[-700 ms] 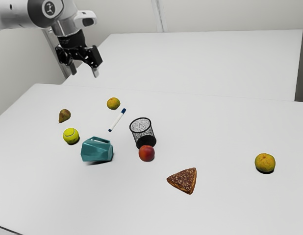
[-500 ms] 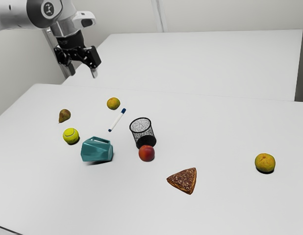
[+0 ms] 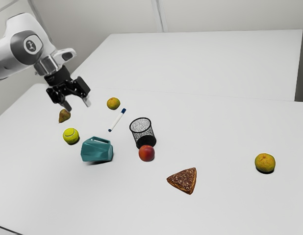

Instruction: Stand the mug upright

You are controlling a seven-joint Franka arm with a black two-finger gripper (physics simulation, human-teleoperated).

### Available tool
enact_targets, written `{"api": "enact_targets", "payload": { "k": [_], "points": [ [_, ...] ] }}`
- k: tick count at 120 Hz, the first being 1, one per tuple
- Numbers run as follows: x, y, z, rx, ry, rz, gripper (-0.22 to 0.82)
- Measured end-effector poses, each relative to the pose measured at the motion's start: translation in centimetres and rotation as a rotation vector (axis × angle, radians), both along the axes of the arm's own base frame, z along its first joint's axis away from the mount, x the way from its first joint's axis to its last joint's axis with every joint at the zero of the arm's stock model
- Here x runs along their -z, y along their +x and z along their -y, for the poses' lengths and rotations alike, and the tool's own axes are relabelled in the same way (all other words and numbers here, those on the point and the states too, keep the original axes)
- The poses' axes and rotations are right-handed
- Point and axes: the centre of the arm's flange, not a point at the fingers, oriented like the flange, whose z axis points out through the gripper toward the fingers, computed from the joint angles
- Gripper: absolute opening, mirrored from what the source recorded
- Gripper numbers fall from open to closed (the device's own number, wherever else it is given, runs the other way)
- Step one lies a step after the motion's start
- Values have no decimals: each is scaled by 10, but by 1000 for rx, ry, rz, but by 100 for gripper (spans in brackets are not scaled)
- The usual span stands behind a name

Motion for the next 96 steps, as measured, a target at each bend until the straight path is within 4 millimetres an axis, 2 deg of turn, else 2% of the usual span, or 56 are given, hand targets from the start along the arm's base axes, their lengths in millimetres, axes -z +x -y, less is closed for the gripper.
{"api": "enact_targets", "payload": {
  "k": [41, 63, 85, 96],
  "points": [
    [93, -31, -57, -67, -169, 59, 60],
    [141, -39, -83, -80, -251, 73, 60],
    [173, -41, -105, -38, -295, 101, 60],
    [181, -37, -105, -9, -326, 123, 60]
  ]
}}
